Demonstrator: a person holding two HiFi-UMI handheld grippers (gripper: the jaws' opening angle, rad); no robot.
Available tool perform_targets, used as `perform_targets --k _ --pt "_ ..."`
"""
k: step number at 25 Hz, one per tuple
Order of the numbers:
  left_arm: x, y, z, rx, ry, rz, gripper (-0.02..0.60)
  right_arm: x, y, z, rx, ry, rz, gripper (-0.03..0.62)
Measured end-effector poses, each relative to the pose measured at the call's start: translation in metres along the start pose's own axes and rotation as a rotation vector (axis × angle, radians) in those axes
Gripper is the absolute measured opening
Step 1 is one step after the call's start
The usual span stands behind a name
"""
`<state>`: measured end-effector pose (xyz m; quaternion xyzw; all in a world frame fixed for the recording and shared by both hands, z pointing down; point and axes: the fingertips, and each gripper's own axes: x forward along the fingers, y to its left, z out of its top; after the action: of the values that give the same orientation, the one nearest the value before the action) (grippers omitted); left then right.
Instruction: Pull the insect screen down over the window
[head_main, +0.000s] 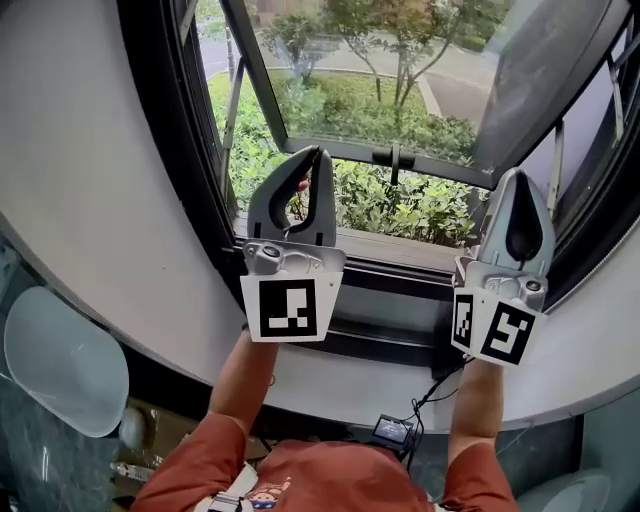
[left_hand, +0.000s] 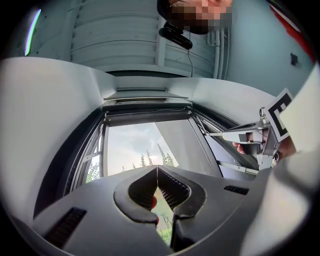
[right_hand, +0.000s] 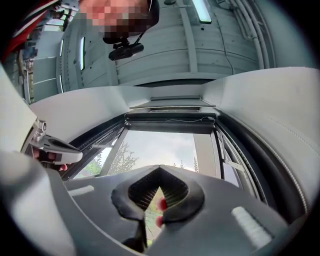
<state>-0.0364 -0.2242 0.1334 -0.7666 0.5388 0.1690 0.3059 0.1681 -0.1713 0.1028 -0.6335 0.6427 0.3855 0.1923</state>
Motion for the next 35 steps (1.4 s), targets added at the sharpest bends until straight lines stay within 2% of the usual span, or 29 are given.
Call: perform_targets --k 9,14,20,30,35 --pt "0.03 0.008 0.047 0.031 -0.096 -0.014 0.006 0.036 -0.008 0.033 -0.06 -0.077 0.015 0.009" --pt "0.046 0.008 0.077 0.063 -0.168 -0.024 0.006 0.051 -0.019 0.047 -0.046 -0.11 0.004 0.011" --pt "0.062 0.01 0.1 0.122 -0.209 -0.029 0.006 0.071 -0.025 0.064 -0.095 -0.139 0.015 0.009" --pt "0.095 0.015 0.132 0.123 -0.267 -0.03 0.006 0.104 -0.028 0.092 -0.178 -0.209 0.039 0.011" --pt "0.115 0.021 0.15 0.159 -0.297 -0.029 0.006 0.131 -0.033 0.113 -0.23 -0.25 0.041 0.011"
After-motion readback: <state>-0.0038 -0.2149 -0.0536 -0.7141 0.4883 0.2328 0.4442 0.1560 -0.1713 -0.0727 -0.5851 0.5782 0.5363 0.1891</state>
